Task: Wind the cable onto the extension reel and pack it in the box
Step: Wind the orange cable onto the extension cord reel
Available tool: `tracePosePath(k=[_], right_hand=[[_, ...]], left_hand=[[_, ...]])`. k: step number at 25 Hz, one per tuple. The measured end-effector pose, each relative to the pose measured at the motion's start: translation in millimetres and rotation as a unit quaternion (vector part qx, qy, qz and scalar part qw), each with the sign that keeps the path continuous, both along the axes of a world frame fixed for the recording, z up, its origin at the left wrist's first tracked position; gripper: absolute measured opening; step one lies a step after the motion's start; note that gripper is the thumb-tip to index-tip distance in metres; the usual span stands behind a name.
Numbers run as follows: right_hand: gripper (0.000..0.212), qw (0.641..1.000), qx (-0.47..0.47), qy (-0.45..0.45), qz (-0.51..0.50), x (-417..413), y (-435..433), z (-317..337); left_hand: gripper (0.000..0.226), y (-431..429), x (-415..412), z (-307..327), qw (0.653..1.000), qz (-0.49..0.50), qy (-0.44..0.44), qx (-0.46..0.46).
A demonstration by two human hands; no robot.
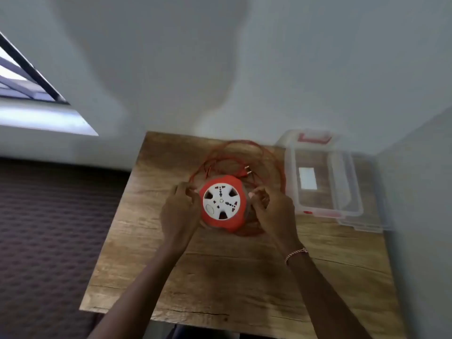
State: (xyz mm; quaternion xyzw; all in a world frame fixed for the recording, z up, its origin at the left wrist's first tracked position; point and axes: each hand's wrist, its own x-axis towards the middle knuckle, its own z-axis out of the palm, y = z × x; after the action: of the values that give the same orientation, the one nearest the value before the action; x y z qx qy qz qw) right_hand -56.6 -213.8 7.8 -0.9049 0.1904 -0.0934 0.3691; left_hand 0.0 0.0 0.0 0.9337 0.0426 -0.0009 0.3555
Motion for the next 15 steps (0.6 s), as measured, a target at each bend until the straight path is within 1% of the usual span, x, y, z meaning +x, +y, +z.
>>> tracePosePath(k=[1,3,6,8,10,12,13,15], right_hand=[[0.016,1.000,-0.001,0.004,0.010,1.2,-0.1,-17.0],[0.029,0.999,-0.046,0.004,0.025,3.4,-1.4,-44.6],[0.036,0.999,-0.021,-0.027,0.030,5.4,-3.6,-66.8],[0.032,0.998,0.031,-0.043,0.028,7.6,-6.0,-72.1],[0.024,0.994,0.086,-0.060,0.031,9.1,-9.1,-74.1],[0.022,0.987,0.122,-0.099,0.034,5.0,-7.6,-75.0],[0.024,0.984,0.128,-0.123,0.034,1.0,-6.0,-77.7],[0.028,0.980,0.103,-0.166,0.034,-8.7,-0.7,-88.1]], left_hand=[[0.020,3.6,1.8,-14.2,1.000,0.000,0.001,-0.005],[0.022,9.0,5.5,-41.6,1.000,-0.018,-0.022,0.002],[0.027,14.6,6.9,-65.2,0.998,-0.046,-0.038,-0.001],[0.029,14.2,10.4,-72.5,0.998,-0.044,-0.047,-0.023],[0.029,12.9,13.7,-74.5,0.996,-0.039,-0.040,-0.074],[0.031,9.2,12.4,-75.0,0.989,-0.034,-0.032,-0.139],[0.032,7.5,9.6,-76.2,0.985,-0.030,-0.034,-0.165],[0.036,7.1,3.2,-83.1,0.977,-0.025,-0.068,-0.203]])
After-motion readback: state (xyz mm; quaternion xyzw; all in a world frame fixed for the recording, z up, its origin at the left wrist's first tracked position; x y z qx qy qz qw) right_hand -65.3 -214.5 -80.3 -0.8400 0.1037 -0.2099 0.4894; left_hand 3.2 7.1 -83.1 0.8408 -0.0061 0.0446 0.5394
